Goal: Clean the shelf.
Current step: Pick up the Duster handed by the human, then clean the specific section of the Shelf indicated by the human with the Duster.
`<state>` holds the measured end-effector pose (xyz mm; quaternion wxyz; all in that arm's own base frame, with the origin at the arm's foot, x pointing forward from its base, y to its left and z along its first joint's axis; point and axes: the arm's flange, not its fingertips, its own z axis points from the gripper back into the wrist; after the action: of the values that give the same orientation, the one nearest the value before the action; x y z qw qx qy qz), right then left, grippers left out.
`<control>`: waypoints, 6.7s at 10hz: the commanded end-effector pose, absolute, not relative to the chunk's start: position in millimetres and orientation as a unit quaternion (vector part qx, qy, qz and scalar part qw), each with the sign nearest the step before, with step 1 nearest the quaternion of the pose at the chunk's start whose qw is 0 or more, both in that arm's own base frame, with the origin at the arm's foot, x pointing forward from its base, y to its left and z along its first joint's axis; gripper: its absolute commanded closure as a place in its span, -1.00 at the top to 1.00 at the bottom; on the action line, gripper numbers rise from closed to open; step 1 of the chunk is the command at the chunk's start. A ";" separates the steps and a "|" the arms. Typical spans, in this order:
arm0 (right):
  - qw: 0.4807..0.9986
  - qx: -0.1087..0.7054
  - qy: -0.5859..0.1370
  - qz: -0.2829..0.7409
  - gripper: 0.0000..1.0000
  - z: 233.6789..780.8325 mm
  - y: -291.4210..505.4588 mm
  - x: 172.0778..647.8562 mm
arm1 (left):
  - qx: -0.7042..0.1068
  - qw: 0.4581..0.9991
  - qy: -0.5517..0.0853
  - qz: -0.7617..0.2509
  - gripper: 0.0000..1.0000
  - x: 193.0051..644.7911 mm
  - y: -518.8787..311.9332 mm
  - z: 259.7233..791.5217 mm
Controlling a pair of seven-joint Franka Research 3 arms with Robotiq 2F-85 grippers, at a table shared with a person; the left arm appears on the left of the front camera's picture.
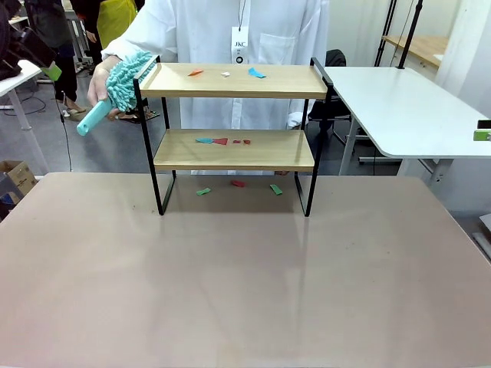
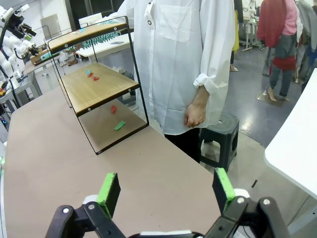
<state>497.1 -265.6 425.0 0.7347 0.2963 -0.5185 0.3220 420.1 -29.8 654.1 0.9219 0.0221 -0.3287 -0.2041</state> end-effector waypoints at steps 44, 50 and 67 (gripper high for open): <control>0.733 0.295 -0.520 0.324 1.00 427.4 -264.4 497.4 | 0.038 0.956 -0.276 -0.093 -1.00 468.5 -79.2 535.2; 0.733 0.295 -0.520 0.324 1.00 427.4 -264.4 497.4 | 0.071 0.959 -0.259 -0.095 -0.74 461.4 -65.5 548.6; 0.733 0.295 -0.520 0.324 1.00 427.4 -264.4 497.4 | 0.179 0.713 0.068 -0.674 -0.74 254.4 -35.2 636.6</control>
<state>497.1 -265.6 424.7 0.7347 0.2965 -0.5184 0.3217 252.7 -40.3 638.1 0.7090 0.1940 0.0650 -0.6748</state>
